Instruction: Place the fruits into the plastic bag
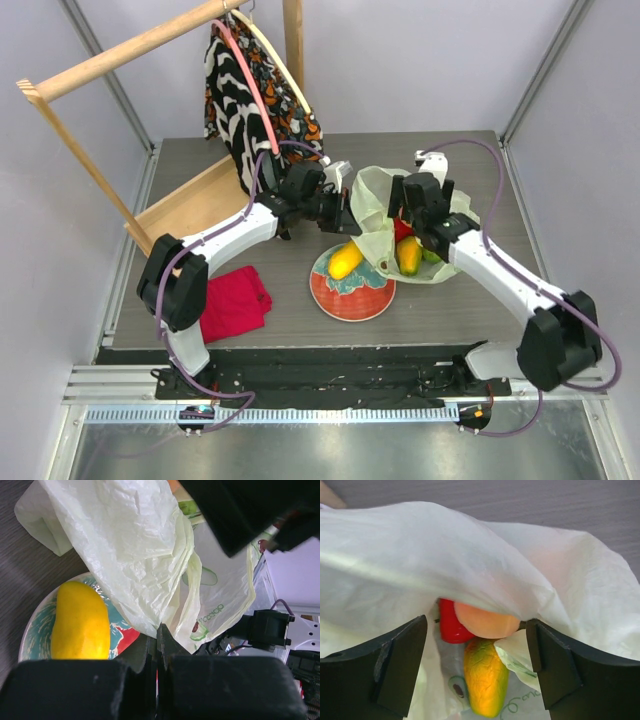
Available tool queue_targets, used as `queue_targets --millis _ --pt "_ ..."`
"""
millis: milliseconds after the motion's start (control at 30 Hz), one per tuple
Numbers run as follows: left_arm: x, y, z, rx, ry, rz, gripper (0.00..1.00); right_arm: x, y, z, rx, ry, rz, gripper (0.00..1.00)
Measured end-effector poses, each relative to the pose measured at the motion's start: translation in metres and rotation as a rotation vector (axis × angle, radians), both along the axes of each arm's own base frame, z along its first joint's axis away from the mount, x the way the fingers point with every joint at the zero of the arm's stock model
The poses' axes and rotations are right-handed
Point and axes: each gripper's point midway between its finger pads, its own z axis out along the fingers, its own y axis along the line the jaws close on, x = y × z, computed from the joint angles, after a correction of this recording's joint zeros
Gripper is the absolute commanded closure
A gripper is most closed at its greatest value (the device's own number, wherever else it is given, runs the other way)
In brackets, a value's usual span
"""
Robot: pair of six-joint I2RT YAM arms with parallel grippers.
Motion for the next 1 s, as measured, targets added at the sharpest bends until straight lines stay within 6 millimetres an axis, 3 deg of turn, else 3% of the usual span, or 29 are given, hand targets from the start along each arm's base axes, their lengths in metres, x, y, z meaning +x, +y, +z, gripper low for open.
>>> queue_targets --millis 300,467,633,800,1000 --pt "0.0 0.0 0.0 -0.001 0.003 0.002 1.0 -0.037 0.037 0.051 0.197 -0.151 0.289 0.22" --pt "0.0 0.0 0.0 -0.002 0.008 0.005 1.0 -0.063 0.08 0.066 0.307 -0.184 0.534 0.25" --pt "0.0 0.0 0.0 -0.002 0.008 0.005 1.0 -0.117 0.144 0.068 0.357 -0.157 0.802 0.27" --pt "0.0 0.0 0.0 -0.002 0.008 0.005 1.0 -0.163 0.183 0.061 0.391 -0.113 0.959 0.27" --pt "0.0 0.0 0.001 -0.003 0.01 0.007 1.0 -0.191 0.197 0.008 0.418 0.043 0.969 0.27"
